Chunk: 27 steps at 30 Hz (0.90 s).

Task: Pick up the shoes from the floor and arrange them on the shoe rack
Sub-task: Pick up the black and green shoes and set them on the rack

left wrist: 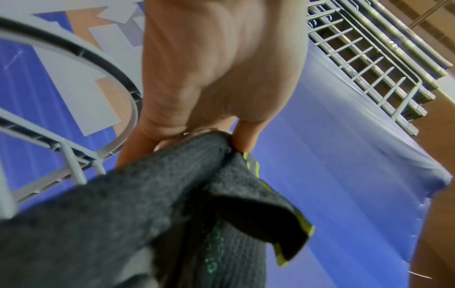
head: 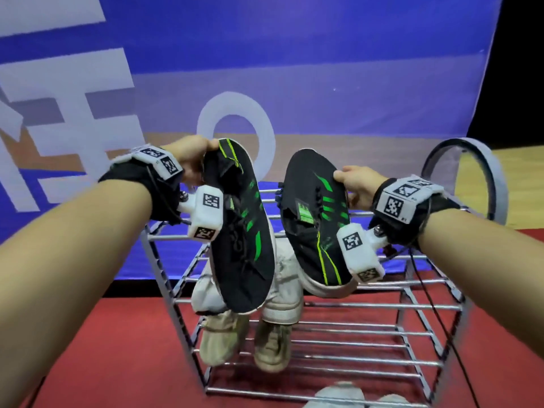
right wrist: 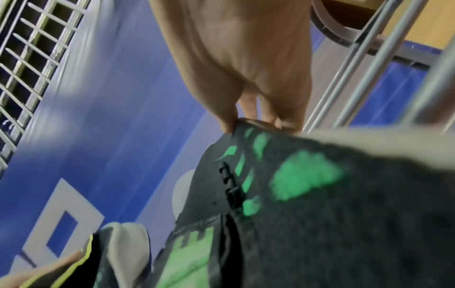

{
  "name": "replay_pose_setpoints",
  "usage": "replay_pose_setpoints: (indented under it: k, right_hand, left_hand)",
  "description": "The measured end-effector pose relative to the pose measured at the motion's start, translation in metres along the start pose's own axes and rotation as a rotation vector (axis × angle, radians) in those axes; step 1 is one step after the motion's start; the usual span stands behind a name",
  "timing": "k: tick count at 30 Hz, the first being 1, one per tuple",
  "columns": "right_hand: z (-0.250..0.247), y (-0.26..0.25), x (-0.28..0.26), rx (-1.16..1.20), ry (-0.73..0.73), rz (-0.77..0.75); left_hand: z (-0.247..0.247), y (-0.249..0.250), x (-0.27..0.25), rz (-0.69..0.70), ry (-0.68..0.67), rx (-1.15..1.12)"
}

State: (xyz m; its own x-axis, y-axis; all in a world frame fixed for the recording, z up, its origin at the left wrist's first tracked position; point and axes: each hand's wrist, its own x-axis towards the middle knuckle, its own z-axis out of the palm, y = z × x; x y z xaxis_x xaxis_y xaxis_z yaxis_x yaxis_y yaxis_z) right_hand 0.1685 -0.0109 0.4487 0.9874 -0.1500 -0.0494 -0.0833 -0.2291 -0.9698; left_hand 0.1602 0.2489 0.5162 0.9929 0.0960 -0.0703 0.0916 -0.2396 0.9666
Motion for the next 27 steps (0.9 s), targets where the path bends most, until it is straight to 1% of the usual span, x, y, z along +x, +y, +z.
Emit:
replay_pose_setpoints:
  k: [1,3,4,5,6,8,10,14,16,19,22,23,26,27]
  right_hand:
    - [-0.001,-0.002,0.0,-0.022,-0.019,0.012]
    - [-0.003,-0.01,-0.003,-0.057,-0.059,0.066]
    - [-0.005,-0.017,-0.008,-0.11,-0.084,0.085]
    - [-0.006,-0.025,-0.016,-0.182,-0.105,0.072]
    - [-0.007,-0.033,-0.022,-0.257,-0.118,0.017]
    - [-0.007,-0.045,-0.043,-0.422,-0.139,-0.147]
    - [0.0,-0.053,-0.067,-0.544,-0.209,-0.263]
    - [0.024,-0.055,-0.109,-0.659,-0.303,-0.328]
    - [0.037,-0.051,-0.125,-0.697,-0.324,-0.323]
    - [0.052,-0.042,-0.143,-0.62,-0.296,-0.301]
    - [0.058,-0.034,-0.167,-0.401,-0.226,-0.293]
    - [0.06,-0.029,-0.174,-0.3,-0.237,-0.274]
    - [0.069,-0.015,-0.197,0.047,-0.4,-0.185]
    - [0.073,-0.011,-0.202,0.106,-0.422,-0.171]
  left_hand:
    - [-0.001,-0.004,0.007,-0.005,0.007,-0.008]
    - [-0.003,-0.013,0.015,-0.03,-0.033,-0.025]
    - [-0.004,-0.017,0.018,-0.036,-0.047,-0.029]
    - [-0.006,-0.019,0.02,-0.036,-0.045,-0.025]
    - [-0.008,-0.021,0.021,-0.032,-0.027,-0.033]
    - [-0.012,-0.019,0.02,-0.033,0.007,-0.069]
    - [-0.016,-0.016,0.014,-0.035,0.026,-0.092]
    - [-0.015,-0.001,-0.022,0.014,0.007,-0.071]
    - [-0.017,0.005,-0.041,0.05,-0.005,-0.05]
    - [-0.028,0.015,-0.07,0.087,-0.018,-0.089]
    - [-0.043,0.027,-0.097,0.105,-0.025,-0.168]
    - [-0.047,0.029,-0.104,0.096,-0.021,-0.198]
    - [-0.052,0.03,-0.124,0.09,0.016,-0.237]
    - [-0.051,0.029,-0.128,0.094,0.021,-0.249]
